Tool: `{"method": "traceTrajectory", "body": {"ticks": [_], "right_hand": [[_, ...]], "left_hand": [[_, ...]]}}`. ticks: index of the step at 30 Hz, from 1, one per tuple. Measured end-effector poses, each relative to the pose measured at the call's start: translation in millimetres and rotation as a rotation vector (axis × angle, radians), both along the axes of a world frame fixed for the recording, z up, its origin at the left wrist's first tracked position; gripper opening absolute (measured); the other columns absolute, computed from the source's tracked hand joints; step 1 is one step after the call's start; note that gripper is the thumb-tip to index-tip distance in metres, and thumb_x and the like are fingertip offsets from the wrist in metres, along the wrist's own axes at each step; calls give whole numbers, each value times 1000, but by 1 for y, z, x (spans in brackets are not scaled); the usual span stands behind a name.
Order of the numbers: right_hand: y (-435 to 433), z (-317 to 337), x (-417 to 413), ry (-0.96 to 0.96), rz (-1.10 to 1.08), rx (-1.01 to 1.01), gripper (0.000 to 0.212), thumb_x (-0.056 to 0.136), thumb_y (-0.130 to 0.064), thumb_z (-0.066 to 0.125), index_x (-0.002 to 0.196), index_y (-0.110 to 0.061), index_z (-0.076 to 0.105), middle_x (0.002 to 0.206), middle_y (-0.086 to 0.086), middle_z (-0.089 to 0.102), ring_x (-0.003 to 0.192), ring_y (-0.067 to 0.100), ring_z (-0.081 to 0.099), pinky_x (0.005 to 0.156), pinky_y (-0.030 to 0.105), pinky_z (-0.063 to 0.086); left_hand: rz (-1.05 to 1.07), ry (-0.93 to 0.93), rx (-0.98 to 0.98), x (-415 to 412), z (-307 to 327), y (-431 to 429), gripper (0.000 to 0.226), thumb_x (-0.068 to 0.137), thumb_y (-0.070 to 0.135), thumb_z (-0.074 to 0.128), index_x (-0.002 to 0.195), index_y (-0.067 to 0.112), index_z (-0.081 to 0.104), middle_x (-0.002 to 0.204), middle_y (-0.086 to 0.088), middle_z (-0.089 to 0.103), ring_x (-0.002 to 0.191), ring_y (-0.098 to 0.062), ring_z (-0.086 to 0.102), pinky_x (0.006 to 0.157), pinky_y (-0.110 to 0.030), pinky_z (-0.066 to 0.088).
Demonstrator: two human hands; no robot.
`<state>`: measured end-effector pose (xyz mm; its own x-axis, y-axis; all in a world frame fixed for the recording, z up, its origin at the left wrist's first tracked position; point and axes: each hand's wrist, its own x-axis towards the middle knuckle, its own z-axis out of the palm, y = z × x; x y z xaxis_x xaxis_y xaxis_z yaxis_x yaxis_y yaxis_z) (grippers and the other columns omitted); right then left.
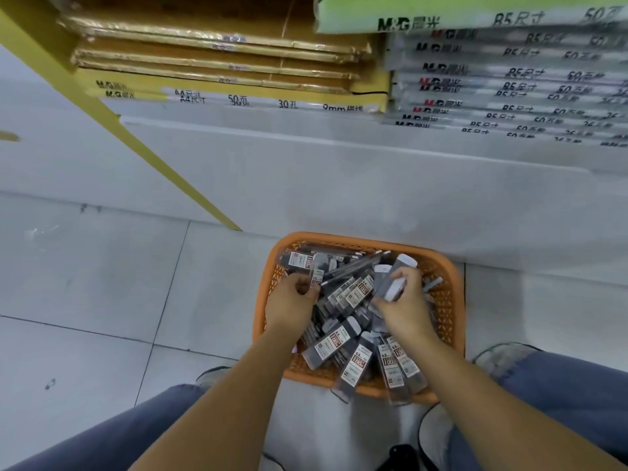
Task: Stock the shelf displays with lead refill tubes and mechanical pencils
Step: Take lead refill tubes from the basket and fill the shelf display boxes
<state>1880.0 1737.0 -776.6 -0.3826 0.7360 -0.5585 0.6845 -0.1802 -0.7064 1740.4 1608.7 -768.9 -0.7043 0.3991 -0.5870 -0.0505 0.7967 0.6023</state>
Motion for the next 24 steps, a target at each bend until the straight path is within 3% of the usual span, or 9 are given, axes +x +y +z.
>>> {"method": "traceTrajectory", "body": {"ticks": [2, 5, 7, 10, 13, 16, 18, 20, 24], "right_hand": [[1, 3, 6, 38, -46, -92, 70, 81, 4, 69, 117, -43, 32, 111, 1, 51, 88, 25, 64, 54, 34, 60], [2, 8, 13, 71, -17, -144, 109, 77, 8, 73, 140, -56, 11, 135, 1, 48, 107, 25, 60, 55, 22, 54], [3, 10, 14, 60, 6, -156, 120, 75, 6, 75, 146, -53, -2, 124, -6, 56, 99, 17, 63, 55, 17, 50], [3, 11, 15, 64, -45, -194, 88, 76, 5, 74, 140, -36, 30, 105, -13, 64, 74, 0, 66, 51, 18, 52], [2, 12, 16, 25, -37, -185, 55, 77, 2, 73, 118, -27, 49, 116, 0, 65, 94, 13, 65, 72, 34, 58], [5, 12, 20, 47, -68, -242, 57, 78, 3, 71, 124, -23, 50, 115, 2, 65, 103, 23, 63, 78, 37, 57], [7, 13, 20, 62, -81, -277, 56, 79, 4, 69, 121, -27, 49, 109, -1, 66, 98, 20, 65, 71, 32, 57], [8, 13, 19, 62, -78, -281, 57, 80, 5, 67, 124, -27, 48, 107, -3, 66, 96, 18, 65, 71, 33, 58], [1, 18, 13, 84, -108, -272, 45, 83, 3, 66, 116, -25, 54, 106, -3, 67, 95, 16, 64, 73, 32, 54]], "left_hand": [[21, -24, 58, 1, 2, -4, 10, 100, 30, 55, 109, 27, 59, 105, 7, 69, 88, -13, 66, 76, -30, 51], [56, -58, 115, 2, 8, -7, 14, 102, 32, 47, 113, 26, 54, 94, 5, 70, 77, -15, 67, 65, -29, 49], [78, -73, 174, 1, 11, 1, 10, 102, 30, 47, 108, 26, 54, 87, 1, 70, 67, -8, 63, 56, -23, 49], [36, -134, 215, -4, 12, 21, 11, 97, 31, 59, 106, 30, 53, 84, -2, 72, 58, -9, 61, 50, -20, 48], [-99, -82, 127, -9, 6, 36, 32, 87, 30, 76, 111, 28, 54, 94, 9, 70, 66, -2, 61, 52, -15, 41], [-163, -48, 33, -9, 1, 41, 48, 84, 27, 79, 126, 24, 55, 107, 5, 70, 62, 2, 58, 44, -13, 37], [-133, -86, 40, -8, 0, 37, 49, 88, 24, 75, 133, 20, 55, 94, 9, 68, 49, 3, 59, 38, -10, 38], [-118, -111, 75, -5, 0, 28, 37, 91, 25, 71, 125, 19, 59, 82, 13, 65, 47, 6, 57, 40, -10, 38], [58, -263, 191, 7, 10, -1, 18, 93, 32, 68, 109, 30, 60, 88, 13, 71, 57, 13, 63, 41, -5, 42]]}}
